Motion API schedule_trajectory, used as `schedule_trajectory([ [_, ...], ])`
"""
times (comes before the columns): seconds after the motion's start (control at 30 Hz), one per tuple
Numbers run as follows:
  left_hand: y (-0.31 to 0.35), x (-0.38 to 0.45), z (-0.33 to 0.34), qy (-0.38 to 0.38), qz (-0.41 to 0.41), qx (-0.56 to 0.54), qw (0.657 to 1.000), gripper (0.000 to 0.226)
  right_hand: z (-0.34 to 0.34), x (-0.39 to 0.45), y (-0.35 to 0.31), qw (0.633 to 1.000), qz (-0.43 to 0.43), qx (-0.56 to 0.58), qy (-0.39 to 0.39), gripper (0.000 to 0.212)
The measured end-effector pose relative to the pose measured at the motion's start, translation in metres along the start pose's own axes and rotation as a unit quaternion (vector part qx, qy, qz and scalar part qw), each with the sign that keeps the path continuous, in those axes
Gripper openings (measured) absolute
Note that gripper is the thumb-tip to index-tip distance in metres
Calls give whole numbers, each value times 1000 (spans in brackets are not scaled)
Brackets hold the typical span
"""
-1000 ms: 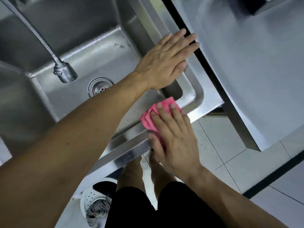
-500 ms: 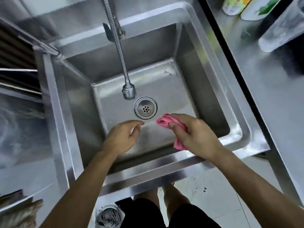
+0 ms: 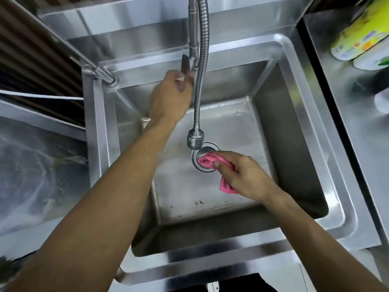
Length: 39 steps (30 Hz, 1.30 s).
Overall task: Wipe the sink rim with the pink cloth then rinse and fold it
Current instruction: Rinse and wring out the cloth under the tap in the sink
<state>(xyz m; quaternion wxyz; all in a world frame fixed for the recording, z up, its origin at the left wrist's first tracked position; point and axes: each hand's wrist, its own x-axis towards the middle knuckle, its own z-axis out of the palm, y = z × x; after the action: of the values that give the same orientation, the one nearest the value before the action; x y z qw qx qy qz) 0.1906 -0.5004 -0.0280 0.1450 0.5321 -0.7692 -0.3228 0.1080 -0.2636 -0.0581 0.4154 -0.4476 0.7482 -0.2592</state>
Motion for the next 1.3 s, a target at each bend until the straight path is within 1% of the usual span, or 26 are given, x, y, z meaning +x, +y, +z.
schedule_trajectory([
  [0.07, 8, 13, 7, 6, -12, 33, 999, 52, -4, 4, -3, 1000, -14, 19, -11, 32],
  [0.17, 11, 23, 11, 38, 9, 87, 995, 59, -15, 19, -12, 997, -40, 51, -45, 33],
  [0.23, 6, 26, 15, 38, 29, 81, 996, 56, -25, 31, -19, 995, -60, 52, -66, 33],
  [0.3, -1, 32, 15, 25, 25, 17, 999, 53, -35, 45, -25, 992, -84, 32, -84, 34],
  [0.37, -6, 38, 15, 5, -8, -99, 995, 55, -43, 59, -27, 989, -102, 14, -102, 36],
  [0.4, -5, 39, 16, -10, -43, -168, 985, 55, -46, 64, -26, 988, -112, 4, -110, 36],
  [0.47, 0, 40, 17, -58, -144, -281, 947, 56, -51, 70, -25, 984, -131, -6, -121, 37],
  [0.5, 2, 39, 16, -84, -190, -320, 924, 59, -53, 71, -25, 983, -135, 0, -125, 37],
  [0.53, 3, 40, 16, -103, -217, -344, 908, 61, -54, 71, -25, 982, -140, 10, -127, 38],
  [0.57, 5, 39, 14, -114, -227, -354, 900, 62, -55, 69, -25, 981, -145, 23, -129, 38],
  [0.6, 6, 38, 13, -120, -229, -351, 900, 64, -54, 67, -26, 979, -152, 36, -130, 38],
  [0.63, 7, 36, 11, -122, -222, -332, 909, 64, -53, 65, -26, 977, -158, 46, -132, 38],
  [0.7, 3, 24, 9, -120, -185, -255, 941, 62, -50, 59, -25, 976, -158, 69, -135, 38],
  [0.77, -13, -2, 10, -86, -156, -224, 958, 54, -46, 54, -21, 976, -137, 96, -141, 37],
  [0.83, -36, -38, 10, -37, -168, -263, 949, 41, -38, 48, -15, 976, -106, 118, -148, 36],
  [0.87, -47, -59, 10, -31, -172, -284, 943, 36, -34, 45, -13, 975, -88, 133, -154, 35],
  [0.9, -56, -81, 10, -52, -166, -296, 939, 34, -29, 41, -12, 973, -76, 147, -161, 34],
  [0.97, -64, -123, 11, -152, -120, -326, 925, 42, -21, 37, -10, 970, -76, 161, -164, 30],
  [1.03, -66, -152, 17, -249, -97, -373, 889, 67, -14, 35, -8, 971, -63, 168, -158, 21],
  [1.07, -67, -159, 23, -269, -91, -388, 877, 77, -11, 36, -6, 970, -47, 181, -156, 16],
  [1.1, -68, -164, 28, -271, -84, -396, 874, 79, -8, 36, -4, 969, -32, 192, -152, 12],
  [1.13, -69, -166, 34, -253, -83, -391, 881, 71, -5, 38, -1, 970, -20, 196, -142, 10],
  [1.2, -72, -163, 43, -191, -104, -342, 914, 37, 0, 40, 2, 977, 0, 184, -107, 4],
  [1.23, -73, -160, 47, -161, -121, -303, 931, 24, 2, 41, 4, 980, 16, 179, -88, 5],
  [1.27, -77, -158, 51, -134, -142, -271, 943, 18, 2, 42, 6, 978, 39, 186, -83, 11],
  [1.3, -80, -156, 55, -110, -167, -259, 945, 16, 4, 43, 9, 970, 68, 210, -98, 17],
])
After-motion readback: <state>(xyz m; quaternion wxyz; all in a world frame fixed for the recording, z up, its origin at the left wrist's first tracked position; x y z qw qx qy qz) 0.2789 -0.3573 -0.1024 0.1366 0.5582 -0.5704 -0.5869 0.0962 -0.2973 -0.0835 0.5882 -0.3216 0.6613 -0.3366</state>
